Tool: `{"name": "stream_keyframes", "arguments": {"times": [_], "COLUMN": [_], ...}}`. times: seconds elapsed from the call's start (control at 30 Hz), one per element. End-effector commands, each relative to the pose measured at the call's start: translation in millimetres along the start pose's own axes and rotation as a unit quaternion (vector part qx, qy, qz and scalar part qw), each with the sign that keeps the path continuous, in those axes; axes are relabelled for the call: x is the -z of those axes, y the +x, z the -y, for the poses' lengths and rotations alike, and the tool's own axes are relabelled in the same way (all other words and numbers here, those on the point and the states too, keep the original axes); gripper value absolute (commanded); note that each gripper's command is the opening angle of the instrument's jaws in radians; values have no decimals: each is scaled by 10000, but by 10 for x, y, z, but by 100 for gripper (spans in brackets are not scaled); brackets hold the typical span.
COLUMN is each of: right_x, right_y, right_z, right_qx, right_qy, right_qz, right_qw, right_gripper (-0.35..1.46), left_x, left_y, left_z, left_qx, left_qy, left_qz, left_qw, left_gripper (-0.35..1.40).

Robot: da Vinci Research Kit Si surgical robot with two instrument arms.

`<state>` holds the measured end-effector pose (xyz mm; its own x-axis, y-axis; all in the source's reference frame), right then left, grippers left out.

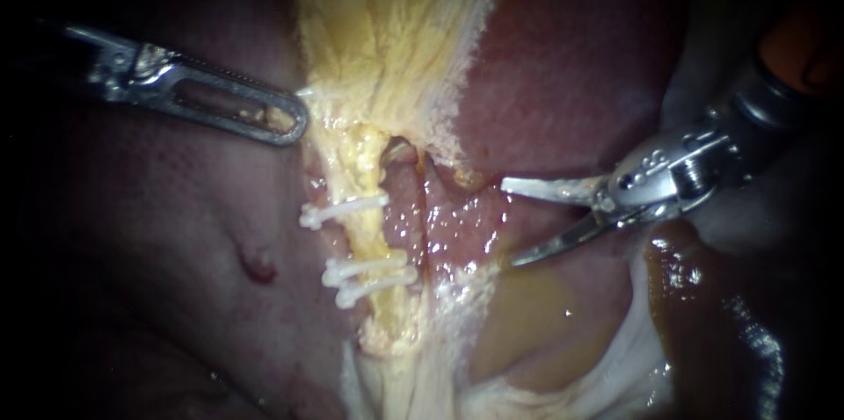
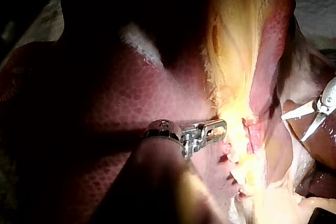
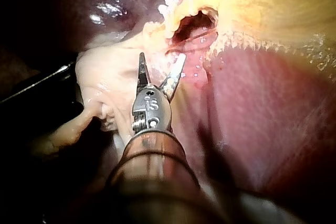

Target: Go to the cutting position left tube

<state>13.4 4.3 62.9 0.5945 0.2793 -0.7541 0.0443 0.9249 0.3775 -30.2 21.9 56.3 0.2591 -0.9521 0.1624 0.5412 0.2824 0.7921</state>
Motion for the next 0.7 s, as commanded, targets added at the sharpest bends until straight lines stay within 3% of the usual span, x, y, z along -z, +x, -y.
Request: {"name": "stream_keyframes", "arguments": {"times": [0.03, 0.37, 0.57, 0.7], "right_x": [-4, -52, -74, -87], "right_y": [0, 5, 6, -2], "right_z": [1, 11, 8, 5], "right_qx": [40, -201, -417, -551], "right_qy": [47, 424, 645, 825], "right_qz": [-10, -98, -168, -187], "right_qw": [10000, 9988, 9969, 9949], "right_gripper": [145, 145, 145, 145], "left_x": [0, 2, 2, 3], "left_y": [0, 2, 3, 3], "left_z": [1, 7, 9, 12], "left_qx": [0, 10, 13, 46], "left_qy": [-4, -4, -8, -11], "left_qz": [1, 20, 23, 24], "left_qw": [10000, 10000, 10000, 10000], "left_gripper": [-35, -35, -35, -35]}}
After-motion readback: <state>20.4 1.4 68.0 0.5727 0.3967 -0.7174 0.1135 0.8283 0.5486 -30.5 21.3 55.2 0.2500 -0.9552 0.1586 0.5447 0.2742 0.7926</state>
